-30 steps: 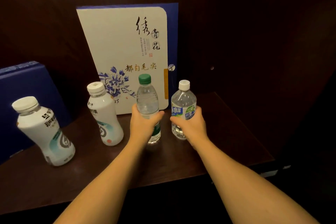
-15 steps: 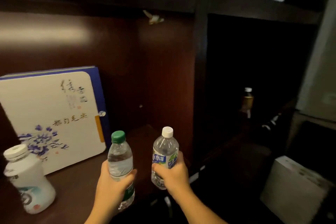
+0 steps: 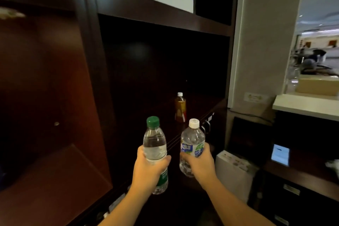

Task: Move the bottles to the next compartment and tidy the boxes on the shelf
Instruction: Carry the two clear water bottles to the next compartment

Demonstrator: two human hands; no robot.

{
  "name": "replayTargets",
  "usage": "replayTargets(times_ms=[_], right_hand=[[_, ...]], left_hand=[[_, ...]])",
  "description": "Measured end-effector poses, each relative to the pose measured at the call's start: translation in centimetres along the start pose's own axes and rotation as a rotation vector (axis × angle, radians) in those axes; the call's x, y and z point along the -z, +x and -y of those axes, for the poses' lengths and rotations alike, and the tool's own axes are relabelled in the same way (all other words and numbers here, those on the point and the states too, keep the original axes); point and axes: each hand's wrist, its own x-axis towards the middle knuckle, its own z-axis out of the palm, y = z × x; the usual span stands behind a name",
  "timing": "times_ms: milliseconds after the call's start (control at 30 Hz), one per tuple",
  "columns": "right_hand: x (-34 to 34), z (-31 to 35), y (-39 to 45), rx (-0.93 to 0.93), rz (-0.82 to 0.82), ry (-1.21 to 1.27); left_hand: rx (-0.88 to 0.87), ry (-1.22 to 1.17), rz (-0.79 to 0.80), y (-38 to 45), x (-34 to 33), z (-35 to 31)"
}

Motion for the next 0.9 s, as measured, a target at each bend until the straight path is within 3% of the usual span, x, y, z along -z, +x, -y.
replayTargets(times_ms=[367, 633, 900], right_hand=[[-5.1, -1.8, 23.2, 0.078, 0.202, -0.015], [-9.8, -4.3, 30.2, 0.109, 0.304, -0.028], [-11.6, -6.3, 32.3, 0.087, 0.298, 0.017]], left_hand=[[0.010, 0.029, -0.277, 21.6, -11.1, 4.2], [0.058, 0.113, -0.435, 26.9, -11.1, 9.5], [0.040, 0.120, -0.433, 29.8, -11.3, 11.0]])
